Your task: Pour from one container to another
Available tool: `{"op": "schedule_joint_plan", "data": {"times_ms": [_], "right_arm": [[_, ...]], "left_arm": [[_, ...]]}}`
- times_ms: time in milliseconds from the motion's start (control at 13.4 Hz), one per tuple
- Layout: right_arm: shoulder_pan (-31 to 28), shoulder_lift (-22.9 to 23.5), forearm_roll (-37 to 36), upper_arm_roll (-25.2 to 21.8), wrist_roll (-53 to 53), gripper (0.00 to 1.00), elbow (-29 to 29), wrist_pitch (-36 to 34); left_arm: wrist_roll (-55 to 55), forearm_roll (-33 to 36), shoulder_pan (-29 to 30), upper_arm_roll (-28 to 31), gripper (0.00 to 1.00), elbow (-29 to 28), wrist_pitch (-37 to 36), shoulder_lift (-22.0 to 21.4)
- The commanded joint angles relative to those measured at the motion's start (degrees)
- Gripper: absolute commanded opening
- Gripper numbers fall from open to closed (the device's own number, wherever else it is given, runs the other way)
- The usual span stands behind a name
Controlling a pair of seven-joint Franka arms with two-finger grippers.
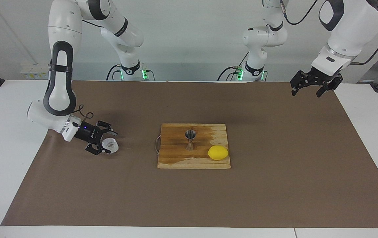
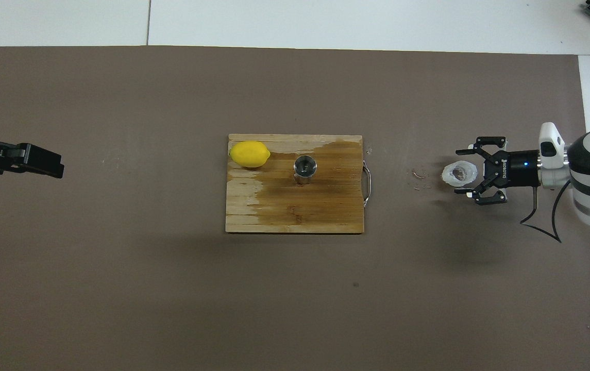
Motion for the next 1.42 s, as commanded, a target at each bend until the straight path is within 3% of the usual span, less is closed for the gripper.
{"op": "schedule_joint_plan", "data": {"times_ms": [0, 224, 448, 746, 896, 1194, 1343], "right_arm": [[3.2, -7.6, -11.5, 0.2, 19.4, 1.00, -0.7, -0.5], [6.4, -8.5, -17.4, -0.1, 33.7, 1.00, -0.6, 0.9], [8.7, -8.8, -31.3, 0.1, 53.4, 1.00, -0.4, 4.9], [12.5, -8.8, -46.1, 0.1, 80.3, 1.00, 0.2, 4.3], [15.2, -8.7, -51.7, 0.2, 95.9, 1.00, 2.5, -1.3], [17.1, -8.7, -52.2, 0.4, 121.6, 1.00, 6.2, -11.3], [17.3, -9.3, -50.9, 0.6, 129.0, 1.00, 11.0, -18.5]], "left_arm": [[0.3, -0.5, 0.6, -0.1, 1.00, -1.5, -0.2, -1.4], [0.3, -0.5, 0.6, -0.1, 1.00, -1.5, -0.2, -1.4], [0.3, -0.5, 0.6, -0.1, 1.00, -1.6, -0.2, -1.4], [0.3, -0.6, 0.6, -0.1, 1.00, -1.5, -0.2, -1.4], [0.3, -0.5, 0.6, -0.1, 1.00, -1.5, -0.2, -1.4], [0.3, -0.5, 0.6, -0.1, 1.00, -1.5, -0.2, -1.4], [0.3, -0.6, 0.6, -0.1, 1.00, -1.6, -0.2, -1.4]]}}
